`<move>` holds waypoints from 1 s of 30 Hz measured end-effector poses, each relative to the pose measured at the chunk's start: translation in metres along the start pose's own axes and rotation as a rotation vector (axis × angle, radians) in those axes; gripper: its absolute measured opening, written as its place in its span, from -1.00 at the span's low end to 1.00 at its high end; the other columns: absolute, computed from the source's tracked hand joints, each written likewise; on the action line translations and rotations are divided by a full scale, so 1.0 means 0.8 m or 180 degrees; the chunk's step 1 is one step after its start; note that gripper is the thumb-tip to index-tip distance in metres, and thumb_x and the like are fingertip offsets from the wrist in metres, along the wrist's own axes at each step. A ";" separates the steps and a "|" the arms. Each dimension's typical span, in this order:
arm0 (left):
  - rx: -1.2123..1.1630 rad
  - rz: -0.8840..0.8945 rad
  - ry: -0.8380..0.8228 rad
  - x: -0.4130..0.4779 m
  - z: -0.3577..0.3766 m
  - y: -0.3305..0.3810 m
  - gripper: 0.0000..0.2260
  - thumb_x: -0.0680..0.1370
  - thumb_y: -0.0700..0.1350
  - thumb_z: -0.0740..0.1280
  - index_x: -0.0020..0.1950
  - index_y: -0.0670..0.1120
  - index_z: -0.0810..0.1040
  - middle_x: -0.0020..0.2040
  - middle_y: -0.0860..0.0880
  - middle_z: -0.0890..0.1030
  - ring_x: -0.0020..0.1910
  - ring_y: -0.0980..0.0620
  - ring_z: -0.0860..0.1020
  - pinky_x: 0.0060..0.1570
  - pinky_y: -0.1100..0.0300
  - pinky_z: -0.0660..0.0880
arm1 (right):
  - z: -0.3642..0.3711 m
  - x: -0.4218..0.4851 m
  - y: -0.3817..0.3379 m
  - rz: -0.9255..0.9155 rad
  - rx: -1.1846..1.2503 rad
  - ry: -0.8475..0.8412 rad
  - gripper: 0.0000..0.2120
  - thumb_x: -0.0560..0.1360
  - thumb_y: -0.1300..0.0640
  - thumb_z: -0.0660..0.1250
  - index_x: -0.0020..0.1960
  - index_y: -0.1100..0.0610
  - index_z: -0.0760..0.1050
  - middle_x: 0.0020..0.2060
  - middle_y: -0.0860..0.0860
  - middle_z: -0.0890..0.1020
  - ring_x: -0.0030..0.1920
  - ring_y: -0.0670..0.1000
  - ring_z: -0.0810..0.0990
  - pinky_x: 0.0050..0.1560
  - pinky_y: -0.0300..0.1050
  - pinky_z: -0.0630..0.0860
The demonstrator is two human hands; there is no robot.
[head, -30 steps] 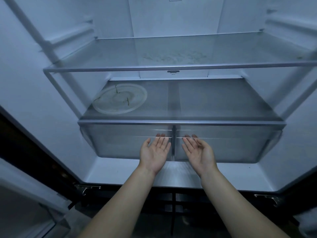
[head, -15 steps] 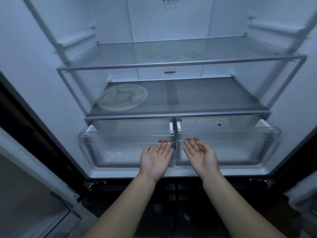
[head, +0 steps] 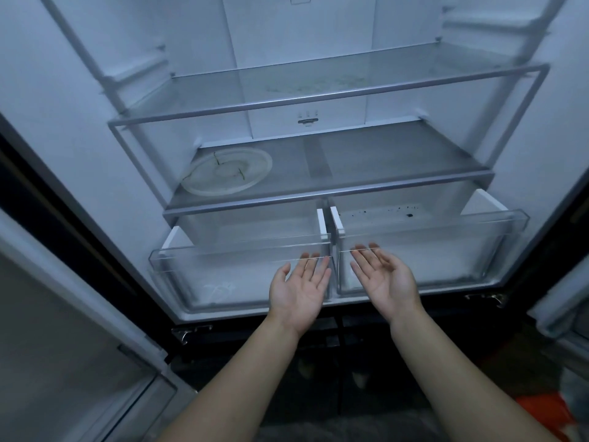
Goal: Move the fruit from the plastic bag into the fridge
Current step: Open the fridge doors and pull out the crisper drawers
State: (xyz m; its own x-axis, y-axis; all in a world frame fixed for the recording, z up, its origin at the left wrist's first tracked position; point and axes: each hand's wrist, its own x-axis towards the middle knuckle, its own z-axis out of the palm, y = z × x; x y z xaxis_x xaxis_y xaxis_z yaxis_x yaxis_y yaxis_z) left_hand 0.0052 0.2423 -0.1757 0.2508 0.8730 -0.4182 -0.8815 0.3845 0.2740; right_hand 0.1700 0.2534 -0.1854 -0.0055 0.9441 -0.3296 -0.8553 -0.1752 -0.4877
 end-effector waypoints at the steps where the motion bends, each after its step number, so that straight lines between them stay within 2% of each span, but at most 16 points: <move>1: -0.0027 -0.0009 -0.0002 -0.001 -0.001 -0.001 -0.63 0.61 -0.05 0.09 0.33 -0.21 0.41 0.34 -0.19 0.46 0.33 -0.23 0.41 0.36 -0.08 0.29 | 0.000 -0.003 0.001 -0.0024 -0.0002 0.0006 -0.86 0.57 0.21 0.15 0.08 0.17 0.45 0.16 0.19 0.57 0.21 0.15 0.55 0.23 0.02 0.48; 11: 0.0110 -0.0155 -0.0085 -0.028 -0.015 -0.020 -0.60 0.60 -0.05 0.11 0.36 -0.22 0.39 0.32 -0.22 0.48 0.29 -0.23 0.45 0.33 -0.07 0.33 | -0.008 -0.024 0.012 -0.0208 -0.0135 0.0092 -0.82 0.59 0.20 0.14 0.16 0.18 0.42 0.14 0.16 0.57 0.18 0.11 0.58 0.21 -0.03 0.49; 13: 0.0549 -0.0244 -0.0099 -0.032 -0.009 -0.014 -0.57 0.61 -0.02 0.08 0.39 -0.25 0.33 0.32 -0.24 0.47 0.24 -0.21 0.49 0.30 -0.04 0.36 | -0.006 -0.030 0.013 -0.0370 -0.0811 0.0278 -0.76 0.59 0.20 0.16 0.24 0.21 0.40 0.14 0.16 0.58 0.15 0.10 0.59 0.23 -0.02 0.47; 15: 0.1501 -0.0355 -0.0228 -0.041 0.003 -0.008 -0.60 0.63 -0.01 0.06 0.34 -0.24 0.38 0.28 -0.23 0.51 0.16 -0.17 0.56 0.23 0.00 0.43 | -0.002 -0.041 0.015 -0.0797 -0.2218 0.0577 -0.78 0.57 0.19 0.19 0.20 0.16 0.43 0.07 0.11 0.61 0.07 0.03 0.61 0.19 -0.05 0.48; 16: 0.2247 -0.0201 -0.0312 -0.046 0.010 -0.005 -0.65 0.63 -0.04 0.08 0.27 -0.21 0.46 0.23 -0.19 0.56 0.11 -0.12 0.59 0.17 0.05 0.48 | -0.001 -0.046 0.015 -0.1189 -0.2911 0.0692 -0.82 0.56 0.18 0.21 0.15 0.12 0.45 0.02 0.06 0.61 0.03 -0.01 0.61 0.13 -0.08 0.49; 18: 0.3674 0.0739 -0.0485 -0.054 0.026 0.001 -0.78 0.62 -0.15 0.14 0.11 -0.07 0.57 0.10 -0.08 0.64 0.03 0.04 0.63 0.06 0.17 0.52 | 0.005 -0.052 0.009 -0.2102 -0.4082 0.0753 -0.87 0.55 0.16 0.23 0.07 0.07 0.48 -0.05 -0.03 0.58 -0.03 -0.06 0.57 0.00 -0.16 0.46; 19: 0.4231 0.1359 -0.0534 -0.055 0.032 0.006 -0.79 0.61 -0.18 0.17 0.08 0.00 0.58 0.07 0.01 0.65 0.03 0.11 0.61 0.05 0.22 0.50 | 0.010 -0.051 0.003 -0.2548 -0.4539 0.0680 -0.86 0.54 0.17 0.23 0.07 0.08 0.50 -0.04 -0.05 0.56 -0.02 -0.08 0.53 0.00 -0.19 0.43; 21: 0.5209 0.2404 -0.0563 -0.046 0.039 0.017 -0.78 0.59 -0.15 0.20 0.16 0.05 0.54 0.12 0.14 0.60 0.14 0.20 0.52 0.13 0.25 0.43 | 0.019 -0.041 -0.008 -0.3144 -0.5248 0.0286 -0.77 0.53 0.18 0.23 0.17 0.10 0.49 0.07 -0.03 0.53 0.11 -0.05 0.46 0.12 -0.18 0.37; 23: 0.6201 0.2956 -0.0488 -0.026 0.034 0.028 -0.70 0.58 -0.09 0.20 0.32 0.00 0.44 0.24 0.10 0.50 0.26 0.14 0.40 0.25 0.19 0.34 | 0.025 -0.024 -0.013 -0.3157 -0.5919 -0.0021 -0.66 0.53 0.13 0.23 0.31 0.10 0.41 0.23 0.02 0.46 0.28 0.01 0.37 0.26 -0.08 0.29; 25: 0.6843 0.2975 -0.0397 -0.008 0.022 0.031 -0.63 0.59 -0.04 0.19 0.39 -0.06 0.36 0.31 0.02 0.44 0.33 0.04 0.34 0.34 0.12 0.24 | 0.026 -0.010 -0.013 -0.2931 -0.6442 -0.0142 -0.58 0.55 0.06 0.21 0.39 0.10 0.33 0.34 0.03 0.39 0.38 0.05 0.29 0.38 0.01 0.18; 27: 0.7111 0.3013 -0.0345 0.002 0.008 0.028 -0.62 0.59 -0.01 0.18 0.39 -0.08 0.36 0.30 0.00 0.46 0.31 -0.01 0.35 0.38 0.08 0.18 | 0.020 0.000 -0.009 -0.2781 -0.6785 -0.0196 -0.55 0.56 -0.03 0.13 0.41 0.10 0.30 0.36 0.03 0.38 0.41 0.04 0.26 0.45 0.04 0.03; 30: 0.7465 0.3621 -0.0358 0.010 -0.010 0.024 -0.59 0.53 0.04 0.14 0.33 -0.09 0.43 0.21 0.00 0.52 0.22 -0.02 0.43 0.37 0.05 0.22 | 0.008 0.007 0.001 -0.3006 -0.7040 -0.0114 -0.49 0.52 -0.10 -0.01 0.37 0.10 0.33 0.28 0.02 0.44 0.35 0.04 0.32 0.46 0.02 -0.07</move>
State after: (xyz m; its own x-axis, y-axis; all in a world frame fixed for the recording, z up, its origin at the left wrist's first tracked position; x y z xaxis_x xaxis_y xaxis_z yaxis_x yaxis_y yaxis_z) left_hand -0.0128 0.2538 -0.1810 0.3302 0.8439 0.4228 0.8514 -0.4597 0.2527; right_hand 0.1656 0.2600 -0.1825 -0.1298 0.9107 0.3922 0.9465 0.2316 -0.2246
